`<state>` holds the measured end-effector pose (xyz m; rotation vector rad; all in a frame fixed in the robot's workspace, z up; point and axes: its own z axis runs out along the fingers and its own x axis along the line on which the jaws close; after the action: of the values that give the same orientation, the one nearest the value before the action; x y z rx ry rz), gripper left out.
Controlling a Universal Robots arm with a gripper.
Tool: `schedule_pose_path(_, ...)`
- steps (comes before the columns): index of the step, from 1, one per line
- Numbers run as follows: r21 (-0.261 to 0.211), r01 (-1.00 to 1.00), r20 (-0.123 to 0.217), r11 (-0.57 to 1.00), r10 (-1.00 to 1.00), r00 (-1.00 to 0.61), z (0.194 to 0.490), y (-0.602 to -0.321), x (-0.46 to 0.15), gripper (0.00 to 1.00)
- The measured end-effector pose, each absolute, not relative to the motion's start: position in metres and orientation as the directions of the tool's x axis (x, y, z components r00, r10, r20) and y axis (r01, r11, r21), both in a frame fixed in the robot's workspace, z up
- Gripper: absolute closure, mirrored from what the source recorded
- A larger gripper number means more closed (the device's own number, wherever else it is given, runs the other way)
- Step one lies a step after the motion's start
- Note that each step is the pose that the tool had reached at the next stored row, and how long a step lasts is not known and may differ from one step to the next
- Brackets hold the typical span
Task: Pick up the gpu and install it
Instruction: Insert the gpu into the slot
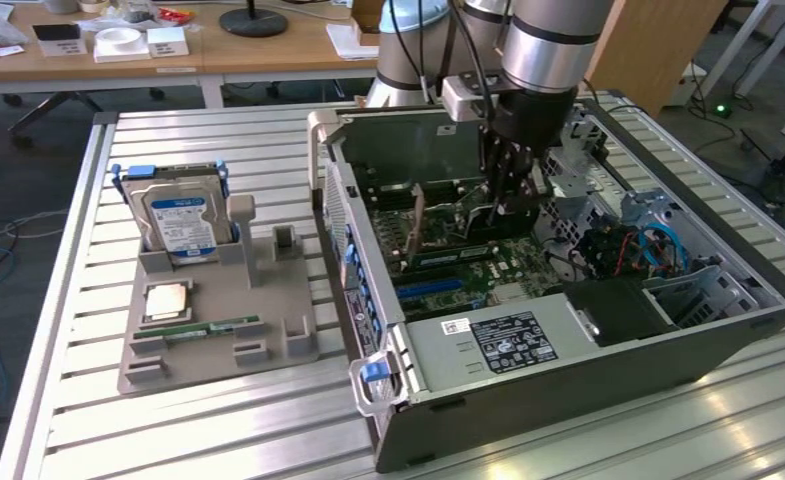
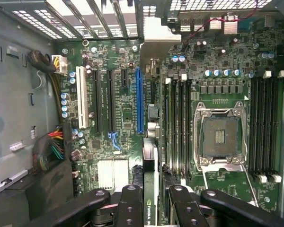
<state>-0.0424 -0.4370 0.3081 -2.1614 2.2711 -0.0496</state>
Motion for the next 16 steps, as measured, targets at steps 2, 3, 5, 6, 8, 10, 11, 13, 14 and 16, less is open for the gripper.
schedule_pose_path(2,-0.027,-0.998,0.017,0.049,-0.999,-0.050,0.307,-0.438,-0.043,0.74)
schedule_pose_path(3,-0.027,-0.998,0.017,0.049,-0.999,-0.050,0.306,-0.438,-0.044,0.74)
schedule_pose_path(5,-0.027,-0.998,0.018,0.049,-0.999,-0.050,0.303,-0.438,-0.045,0.74)
schedule_pose_path(6,-0.027,-0.998,0.017,0.049,-0.999,-0.050,0.301,-0.438,-0.046,0.74)
schedule_pose_path(8,-0.027,-0.998,0.017,0.049,-0.999,-0.050,0.299,-0.438,-0.047,0.74)
schedule_pose_path(10,-0.027,-0.998,0.018,0.049,-0.999,-0.050,0.298,-0.438,-0.047,0.74)
schedule_pose_path(11,-0.027,-0.998,0.018,0.049,-0.999,-0.050,0.298,-0.438,-0.047,0.74)
schedule_pose_path(13,-0.027,-0.998,0.017,0.049,-0.999,-0.050,0.296,-0.438,-0.047,0.74)
schedule_pose_path(14,-0.027,-0.998,0.017,0.049,-0.999,-0.050,0.295,-0.438,-0.047,0.74)
schedule_pose_path(16,-0.027,-0.998,0.017,0.049,-0.999,-0.050,0.293,-0.438,-0.048,0.74)
